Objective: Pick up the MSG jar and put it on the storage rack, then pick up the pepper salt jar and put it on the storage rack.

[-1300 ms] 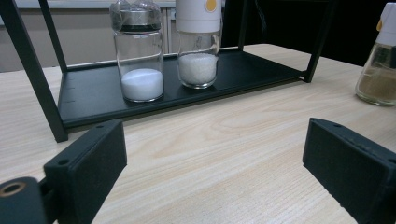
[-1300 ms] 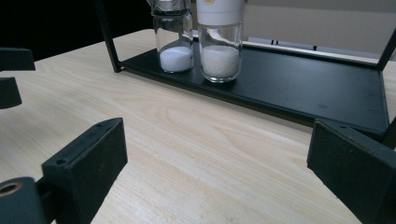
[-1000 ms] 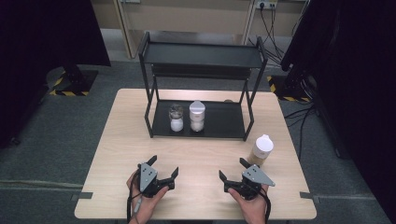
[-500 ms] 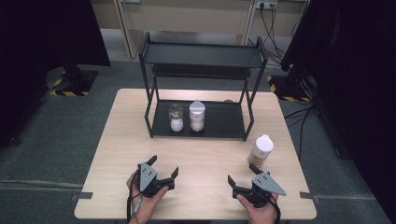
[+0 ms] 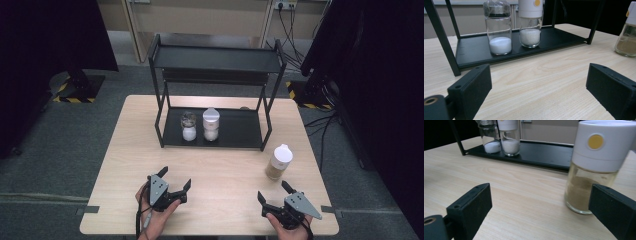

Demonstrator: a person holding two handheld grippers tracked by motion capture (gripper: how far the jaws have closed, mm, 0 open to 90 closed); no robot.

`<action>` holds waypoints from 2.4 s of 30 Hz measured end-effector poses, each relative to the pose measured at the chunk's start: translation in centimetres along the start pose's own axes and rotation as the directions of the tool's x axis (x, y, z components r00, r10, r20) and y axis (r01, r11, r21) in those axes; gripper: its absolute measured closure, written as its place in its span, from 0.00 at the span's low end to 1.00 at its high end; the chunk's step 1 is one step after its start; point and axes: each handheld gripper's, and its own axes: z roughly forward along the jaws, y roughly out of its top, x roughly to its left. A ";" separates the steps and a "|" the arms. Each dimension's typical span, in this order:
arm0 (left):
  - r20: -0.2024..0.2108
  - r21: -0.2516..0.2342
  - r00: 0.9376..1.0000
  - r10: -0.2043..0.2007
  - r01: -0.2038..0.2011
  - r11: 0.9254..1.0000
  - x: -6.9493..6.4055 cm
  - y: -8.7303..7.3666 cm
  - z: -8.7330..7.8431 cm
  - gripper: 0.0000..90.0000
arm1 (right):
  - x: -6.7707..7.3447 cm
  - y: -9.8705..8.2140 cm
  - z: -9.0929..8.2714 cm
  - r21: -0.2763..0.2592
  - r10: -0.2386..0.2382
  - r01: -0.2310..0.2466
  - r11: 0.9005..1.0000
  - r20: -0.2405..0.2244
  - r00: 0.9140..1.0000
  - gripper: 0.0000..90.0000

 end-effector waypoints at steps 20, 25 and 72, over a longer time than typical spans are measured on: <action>-0.002 0.003 1.000 0.008 -0.007 1.000 0.0 0.0 0.0 0.06 | -2.2 0.1 -1.1 -0.030 0.050 -0.048 0.998 0.064 0.997 0.06; -0.002 0.001 1.000 0.007 -0.007 1.000 0.0 0.0 0.0 0.06 | -2.4 0.1 -1.3 -0.034 0.056 -0.054 0.998 0.071 0.996 0.06; 0.000 -0.002 1.000 -0.001 0.001 1.000 0.0 0.0 0.0 0.07 | -5.4 2.2 6.8 -0.010 0.040 -0.039 0.999 0.175 0.984 0.23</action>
